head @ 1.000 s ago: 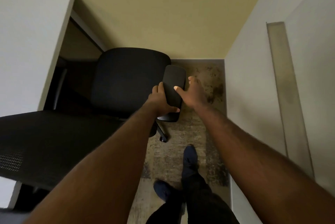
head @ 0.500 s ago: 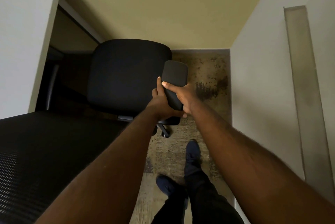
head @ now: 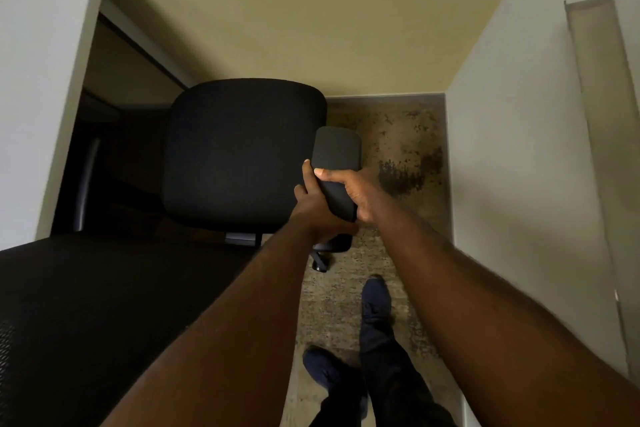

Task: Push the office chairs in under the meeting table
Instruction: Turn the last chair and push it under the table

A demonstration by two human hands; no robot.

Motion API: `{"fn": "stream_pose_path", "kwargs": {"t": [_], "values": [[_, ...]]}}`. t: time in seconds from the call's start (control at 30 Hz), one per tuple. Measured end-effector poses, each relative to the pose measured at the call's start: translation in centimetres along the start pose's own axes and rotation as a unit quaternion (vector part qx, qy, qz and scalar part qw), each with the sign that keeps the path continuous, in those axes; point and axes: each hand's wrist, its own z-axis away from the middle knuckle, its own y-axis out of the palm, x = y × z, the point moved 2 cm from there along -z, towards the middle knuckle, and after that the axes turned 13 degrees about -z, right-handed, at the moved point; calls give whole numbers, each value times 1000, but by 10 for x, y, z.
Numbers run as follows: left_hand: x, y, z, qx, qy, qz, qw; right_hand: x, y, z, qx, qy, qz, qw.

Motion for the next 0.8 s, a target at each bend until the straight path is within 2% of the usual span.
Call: {"fn": "stream_pose_path", "kwargs": {"t": [0.2,0.33,0.43,0.7,0.8], "values": [[19,32,-21,42,-62,-28,997,-37,-14,-30,-26,35,5,999],[21,40,-27,-37,-41,-44,997,-38,-15,-40,-22,4,-5,1000],[14,39,-28,-43,-43,-26,998,-30,-16,-37,-20,-9,6,1000],[9,40,-21,-16,-80,-30,996,-27,-12,-21,-93,-101,137,981],[14,39,-17,-34,-54,-50,997,-29,-13,-17,-98,-142,202,964]]}}
